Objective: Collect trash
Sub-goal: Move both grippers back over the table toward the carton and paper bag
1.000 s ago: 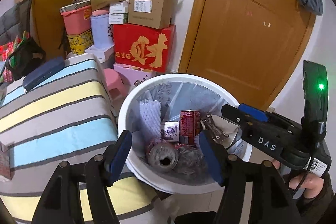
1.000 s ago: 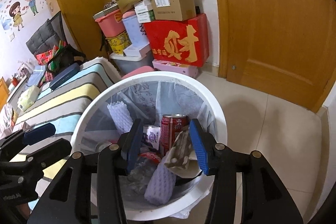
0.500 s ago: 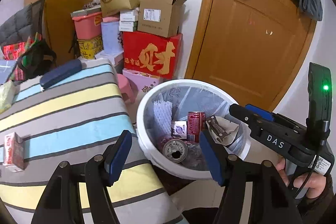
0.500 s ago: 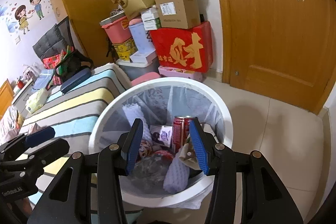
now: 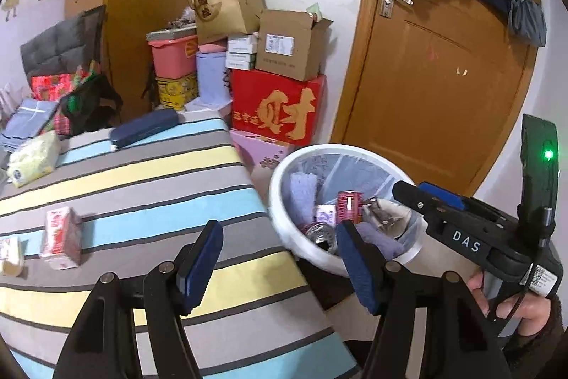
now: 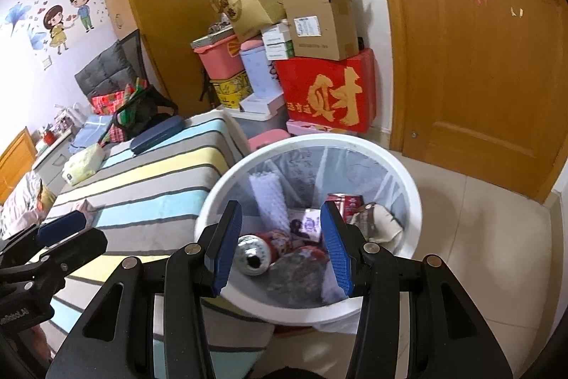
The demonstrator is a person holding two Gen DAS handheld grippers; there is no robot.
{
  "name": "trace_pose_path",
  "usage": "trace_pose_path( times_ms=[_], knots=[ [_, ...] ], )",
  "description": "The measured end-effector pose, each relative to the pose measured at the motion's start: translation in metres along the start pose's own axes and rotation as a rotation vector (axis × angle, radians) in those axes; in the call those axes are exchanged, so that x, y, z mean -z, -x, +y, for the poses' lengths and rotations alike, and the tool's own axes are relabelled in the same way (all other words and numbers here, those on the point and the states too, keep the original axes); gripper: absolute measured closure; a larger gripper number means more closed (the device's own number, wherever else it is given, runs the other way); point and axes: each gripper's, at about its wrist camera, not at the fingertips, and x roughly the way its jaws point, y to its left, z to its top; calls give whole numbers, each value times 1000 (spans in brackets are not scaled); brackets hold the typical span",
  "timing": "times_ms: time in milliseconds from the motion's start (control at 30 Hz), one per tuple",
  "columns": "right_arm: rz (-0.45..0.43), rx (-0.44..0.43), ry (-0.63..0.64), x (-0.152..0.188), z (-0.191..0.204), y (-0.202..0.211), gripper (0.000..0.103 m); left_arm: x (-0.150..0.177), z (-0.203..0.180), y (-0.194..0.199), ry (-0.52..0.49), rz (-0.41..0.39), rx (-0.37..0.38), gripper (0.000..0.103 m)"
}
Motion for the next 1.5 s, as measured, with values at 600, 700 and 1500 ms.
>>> trace_pose_path(
  times_ms=[600, 700, 1500],
  knots=[
    [-1, -107, 82, 15, 64, 2, 55, 34, 69, 64, 77, -60, -145, 37],
    [4, -131, 103, 18, 79, -2, 55, 42, 87, 73, 104, -67, -171, 37],
    [109, -285, 287, 35, 192, -37, 54, 92, 245, 127, 355, -58, -415, 37]
  ],
)
